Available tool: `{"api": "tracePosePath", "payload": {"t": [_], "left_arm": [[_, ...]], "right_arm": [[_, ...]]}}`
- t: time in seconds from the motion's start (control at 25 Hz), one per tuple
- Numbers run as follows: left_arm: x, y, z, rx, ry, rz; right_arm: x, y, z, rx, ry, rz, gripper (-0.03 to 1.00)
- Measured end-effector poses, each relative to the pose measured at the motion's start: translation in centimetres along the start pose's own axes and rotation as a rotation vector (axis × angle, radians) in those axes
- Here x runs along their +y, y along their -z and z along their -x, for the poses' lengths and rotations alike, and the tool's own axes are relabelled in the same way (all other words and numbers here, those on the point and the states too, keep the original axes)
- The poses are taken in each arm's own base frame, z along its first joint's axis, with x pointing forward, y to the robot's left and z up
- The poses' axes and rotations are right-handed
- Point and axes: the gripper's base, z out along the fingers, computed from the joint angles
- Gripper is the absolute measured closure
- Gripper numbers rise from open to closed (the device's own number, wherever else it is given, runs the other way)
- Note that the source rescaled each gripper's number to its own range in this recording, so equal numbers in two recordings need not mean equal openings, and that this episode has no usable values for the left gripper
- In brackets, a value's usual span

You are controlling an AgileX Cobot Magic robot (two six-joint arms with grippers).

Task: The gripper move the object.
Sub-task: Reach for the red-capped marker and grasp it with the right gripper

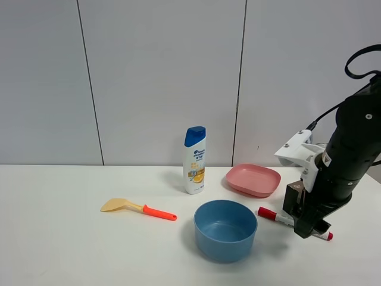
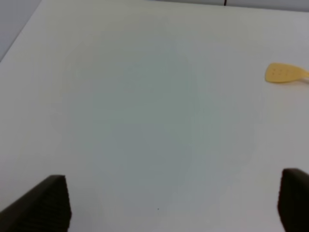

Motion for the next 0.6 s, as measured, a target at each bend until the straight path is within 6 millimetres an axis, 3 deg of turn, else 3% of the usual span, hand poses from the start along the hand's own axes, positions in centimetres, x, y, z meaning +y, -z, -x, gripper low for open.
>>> {"api": "tracePosePath", "payload": {"t": [0.2, 0.6], "left_arm": [[0.0, 0.0, 0.0, 0.0, 0.0, 0.0], [0.0, 0.0, 0.0, 0.0, 0.0, 0.0]], "right_arm": [[0.3, -1.4, -0.1, 0.009, 0.005, 0.014, 0.23], [-0.4, -1.5, 0.0, -0.026, -0.026, 0.001, 0.24]]}}
